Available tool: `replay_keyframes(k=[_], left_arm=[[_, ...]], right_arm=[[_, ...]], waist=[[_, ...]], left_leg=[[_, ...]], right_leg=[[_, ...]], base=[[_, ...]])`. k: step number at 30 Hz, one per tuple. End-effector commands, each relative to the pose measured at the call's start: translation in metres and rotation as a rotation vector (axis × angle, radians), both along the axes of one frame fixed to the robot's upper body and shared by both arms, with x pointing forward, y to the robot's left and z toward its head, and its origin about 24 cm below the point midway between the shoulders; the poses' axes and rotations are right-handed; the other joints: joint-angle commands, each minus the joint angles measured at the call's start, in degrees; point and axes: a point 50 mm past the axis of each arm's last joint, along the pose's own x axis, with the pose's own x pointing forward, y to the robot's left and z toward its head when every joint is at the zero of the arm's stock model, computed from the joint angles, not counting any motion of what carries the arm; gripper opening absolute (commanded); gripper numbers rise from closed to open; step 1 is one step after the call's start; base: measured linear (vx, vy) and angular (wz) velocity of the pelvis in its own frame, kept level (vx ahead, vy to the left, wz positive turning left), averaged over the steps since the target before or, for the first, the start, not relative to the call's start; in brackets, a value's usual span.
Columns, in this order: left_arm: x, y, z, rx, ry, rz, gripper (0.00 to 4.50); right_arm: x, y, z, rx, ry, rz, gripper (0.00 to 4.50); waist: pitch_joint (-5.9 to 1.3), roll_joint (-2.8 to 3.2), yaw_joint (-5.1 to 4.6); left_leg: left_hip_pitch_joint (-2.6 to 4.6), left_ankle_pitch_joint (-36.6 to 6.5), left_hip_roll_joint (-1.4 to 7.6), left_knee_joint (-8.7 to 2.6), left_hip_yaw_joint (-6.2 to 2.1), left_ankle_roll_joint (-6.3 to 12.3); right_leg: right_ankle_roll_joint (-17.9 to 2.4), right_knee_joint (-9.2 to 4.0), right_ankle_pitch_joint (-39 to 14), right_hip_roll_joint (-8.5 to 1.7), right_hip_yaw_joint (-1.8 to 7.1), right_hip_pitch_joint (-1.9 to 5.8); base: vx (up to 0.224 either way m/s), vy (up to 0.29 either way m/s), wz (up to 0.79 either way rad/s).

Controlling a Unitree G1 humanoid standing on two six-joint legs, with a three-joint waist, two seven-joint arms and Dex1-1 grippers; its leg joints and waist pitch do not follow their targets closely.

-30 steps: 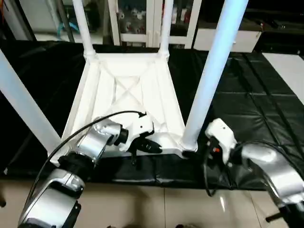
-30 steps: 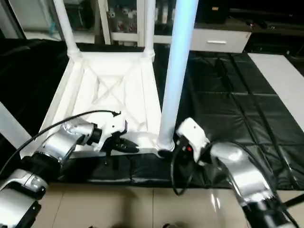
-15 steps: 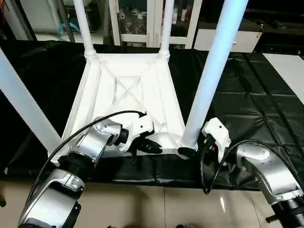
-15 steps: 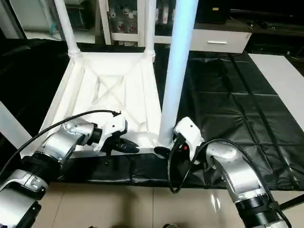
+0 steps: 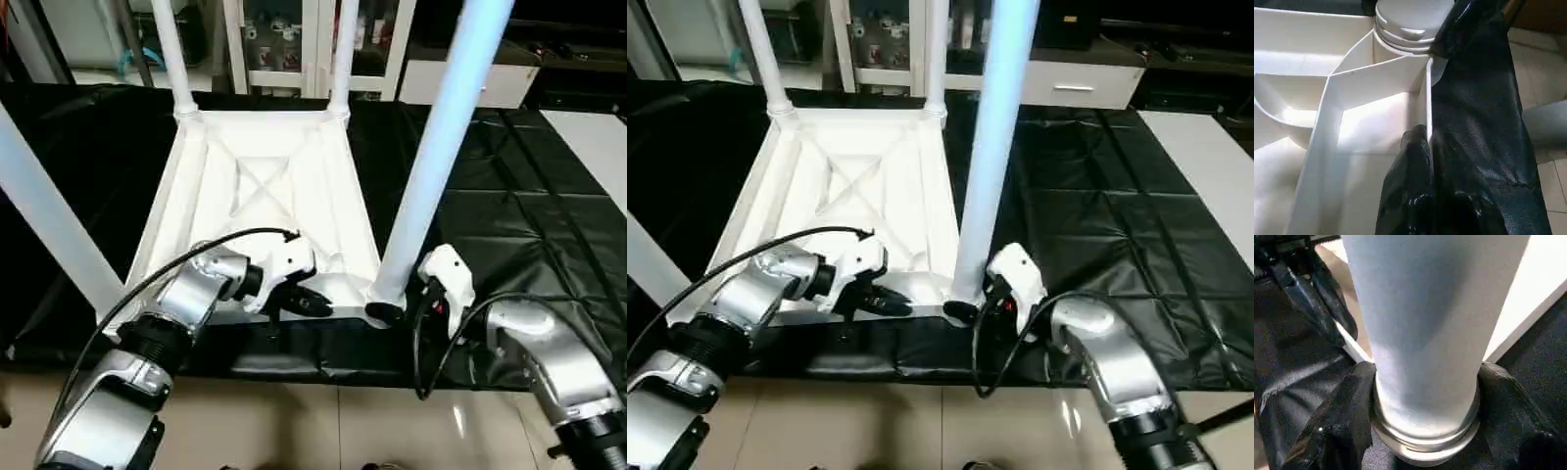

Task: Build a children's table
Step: Rotate leg to tighten

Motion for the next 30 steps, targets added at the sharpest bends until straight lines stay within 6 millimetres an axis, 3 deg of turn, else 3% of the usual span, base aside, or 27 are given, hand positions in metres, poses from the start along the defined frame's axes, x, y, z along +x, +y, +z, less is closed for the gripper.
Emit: replay_keyframes(k=[1,3,4,8,9,12,14,17,18,19,23,24,25,27,28,30], left_arm=[[-0.010,-0.008,-0.019,0.023,0.072,-0.016,0.00],[-0.007,-0.014,-0.021,0.022,0.045,0.047,0.00],[-0.006,-0.016,-0.022,0.022,0.036,0.061,0.00],[0.005,-0.035,-0.026,-0.003,-0.028,0.258,0.00],[0.005,-0.039,-0.027,-0.008,-0.025,0.289,0.00],[0.010,-0.056,-0.031,-0.013,-0.063,0.436,0.00],[0.011,-0.064,-0.030,-0.028,-0.092,0.476,0.00],[0.010,-0.086,-0.025,-0.068,-0.166,0.507,0.00],[0.011,-0.089,-0.023,-0.074,-0.179,0.510,0.00],[0.012,-0.092,-0.020,-0.084,-0.208,0.514,0.00],[0.014,-0.092,-0.015,-0.087,-0.253,0.501,0.00],[0.015,-0.090,-0.016,-0.082,-0.261,0.492,0.00],[0.015,-0.089,-0.016,-0.080,-0.264,0.488,0.00],[0.014,-0.082,-0.018,-0.068,-0.276,0.446,0.00],[0.014,-0.080,-0.019,-0.067,-0.278,0.435,0.00],[0.011,-0.076,-0.020,-0.070,-0.270,0.371,0.00]], right_arm=[[0.013,-0.006,0.010,0.094,-0.067,-0.169,2.68],[0.017,-0.001,0.007,0.155,-0.076,-0.292,2.68],[0.018,0.000,0.006,0.162,-0.076,-0.315,2.68],[0.027,0.014,-0.008,0.149,-0.078,-0.523,2.68],[0.029,0.017,-0.011,0.138,-0.073,-0.556,2.68],[0.038,0.029,-0.023,0.032,-0.061,-0.685,2.68],[0.043,0.036,-0.026,0.016,-0.051,-0.734,2.67],[0.056,0.058,-0.026,0.065,-0.012,-0.822,2.67],[0.058,0.061,-0.024,0.062,-0.028,-0.828,2.67],[0.062,0.066,-0.018,0.078,-0.059,-0.833,2.67],[0.067,0.070,-0.007,0.131,-0.107,-0.817,2.67],[0.067,0.071,-0.005,0.154,-0.119,-0.793,2.67],[0.067,0.072,-0.004,0.162,-0.123,-0.785,2.67],[0.063,0.063,0.002,0.179,-0.182,-0.781,3.23],[0.063,0.061,0.003,0.177,-0.197,-0.781,3.37],[0.056,0.051,0.007,0.149,-0.238,-0.766,3.43]], waist=[[-3.13,-0.35,-0.22],[-3.03,-0.48,-0.60],[-2.93,-0.51,-0.70],[-2.77,-0.52,-1.47],[-2.72,-0.52,-1.71],[-2.73,-0.12,-2.02],[-2.92,-0.35,-2.36],[-2.98,-0.31,-3.17],[-3.16,-0.57,-3.29],[-3.27,-0.19,-3.10],[-3.46,-0.19,-2.93],[-3.59,-0.87,-2.90],[-3.54,-0.50,-2.66],[-3.52,-0.27,-2.56],[-3.62,-0.38,-2.42],[-3.62,-0.06,-2.30]], left_leg=[[0.23,-14.6,0.49,-4.48,0.08,2.79],[-0.01,-16.1,0.35,-4.72,-0.14,1.68],[0.23,-17.3,0.36,-4.78,-0.22,0.99],[0.19,-18.8,0.17,-4.83,-0.22,0.48],[0.21,-19.6,0.06,-4.88,-0.33,0.01],[0.21,-20.1,-0.09,-4.91,-0.61,-0.08],[0.09,-20.2,-0.29,-4.96,-0.71,0.15],[-0.10,-20.5,-0.45,-4.95,-0.76,1.05],[-0.12,-20.2,-0.42,-4.85,-0.72,1.51],[-0.09,-19.4,-0.33,-4.90,-0.75,1.88],[-0.23,-17.5,-0.20,-4.82,-0.33,3.16],[-0.17,-17.1,-0.15,-4.66,-0.12,3.74],[-0.17,-16.6,-0.10,-4.68,-0.14,4.17],[-0.19,-16.2,-0.10,-4.68,-0.03,4.47],[-0.12,-15.6,-0.09,-4.59,0.04,4.63],[-0.33,-14.8,-0.08,-4.73,-0.03,4.94]], right_leg=[[-12.4,-3.30,-17.0,-0.57,0.84,2.97],[-11.0,-3.50,-20.3,-0.55,0.72,3.00],[-10.1,-3.86,-22.5,-0.52,0.67,2.78],[-9.0,-4.28,-24.6,-0.39,0.67,2.35],[-8.1,-4.51,-27.1,-0.42,0.53,2.27],[-6.4,-5.08,-30.5,-0.48,0.30,2.12],[-5.5,-5.24,-30.8,-0.32,0.05,2.46],[-5.3,-5.43,-30.8,-0.29,-0.16,2.30],[-5.0,-5.55,-31.0,-0.39,-0.17,2.36],[-5.4,-5.43,-29.4,-0.46,-0.11,2.37],[-7.6,-4.74,-22.3,-0.23,0.10,2.56],[-8.2,-4.65,-21.2,-0.20,0.14,2.59],[-8.7,-4.45,-20.7,-0.38,0.22,2.66],[-9.0,-4.50,-20.5,-0.40,0.24,2.66],[-9.0,-4.42,-19.7,-0.37,0.31,2.71],[-9.3,-4.19,-18.6,-0.37,0.32,2.96]], base=[[0.000,0.000,0.00],[0.000,0.000,0.00],[0.000,0.000,0.00],[0.000,0.000,0.00],[0.000,0.000,0.00],[0.000,0.000,0.00],[0.000,0.000,0.00],[0.000,0.000,0.00],[0.000,0.000,0.00],[0.000,0.000,0.00],[0.000,0.000,0.00],[0.000,0.000,0.00],[0.000,0.000,0.00],[0.000,0.000,0.00],[0.000,0.000,0.00],[0.000,0.000,0.00]])
